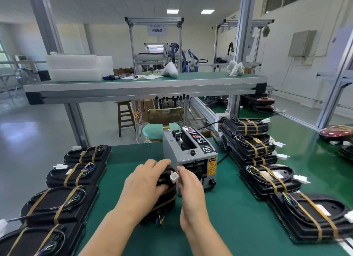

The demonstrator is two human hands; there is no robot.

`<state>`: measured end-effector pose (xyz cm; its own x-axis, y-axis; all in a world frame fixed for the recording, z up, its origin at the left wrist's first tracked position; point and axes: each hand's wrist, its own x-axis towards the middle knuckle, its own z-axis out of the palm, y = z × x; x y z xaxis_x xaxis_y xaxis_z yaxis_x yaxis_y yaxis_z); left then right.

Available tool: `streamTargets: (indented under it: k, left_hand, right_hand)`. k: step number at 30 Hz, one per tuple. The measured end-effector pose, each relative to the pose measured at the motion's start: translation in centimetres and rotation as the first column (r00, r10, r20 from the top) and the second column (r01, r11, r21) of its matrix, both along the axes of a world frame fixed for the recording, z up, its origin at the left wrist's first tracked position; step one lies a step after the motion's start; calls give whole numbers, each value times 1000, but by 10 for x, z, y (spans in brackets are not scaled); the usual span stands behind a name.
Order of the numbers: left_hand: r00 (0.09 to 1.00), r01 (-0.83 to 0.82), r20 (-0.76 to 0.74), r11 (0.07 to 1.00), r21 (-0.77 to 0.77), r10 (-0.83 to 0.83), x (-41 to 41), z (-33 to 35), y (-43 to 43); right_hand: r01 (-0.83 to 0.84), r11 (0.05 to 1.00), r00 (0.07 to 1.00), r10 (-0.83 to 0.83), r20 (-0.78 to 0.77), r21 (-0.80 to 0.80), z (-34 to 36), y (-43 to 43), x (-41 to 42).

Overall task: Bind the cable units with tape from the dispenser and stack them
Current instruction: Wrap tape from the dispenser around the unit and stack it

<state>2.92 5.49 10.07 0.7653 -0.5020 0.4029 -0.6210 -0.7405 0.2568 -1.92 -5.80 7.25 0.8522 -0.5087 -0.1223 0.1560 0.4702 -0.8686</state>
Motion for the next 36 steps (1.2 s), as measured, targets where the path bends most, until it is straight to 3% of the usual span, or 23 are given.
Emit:
streamTargets:
  k: [6, 11, 13, 28, 36]
  left_hand:
    - [990, 117, -49, 967, -226, -131, 2, -6, 13]
    - [942, 165, -155, 814, -558, -297, 1, -12, 21]
    - [928, 131, -199, 776, -617, -315, 2, -16, 24]
    - [937, 74, -270, 880, -469, -223, 5, -4, 58]
    - [918, 105, -276, 843, -528, -287, -3, -8, 60]
  right_hand:
    - [204, 979, 967, -197, -160, 29, -21, -44, 6]
    - [252, 967, 948, -237, -212, 47, -21, -70, 19]
    - [240, 969, 948, -221, -231, 59, -19, -73, 24]
    - [277, 960, 891, -236, -388, 51, -6, -75, 40]
    - [297, 950, 852, -311, -422, -102, -7, -68, 44]
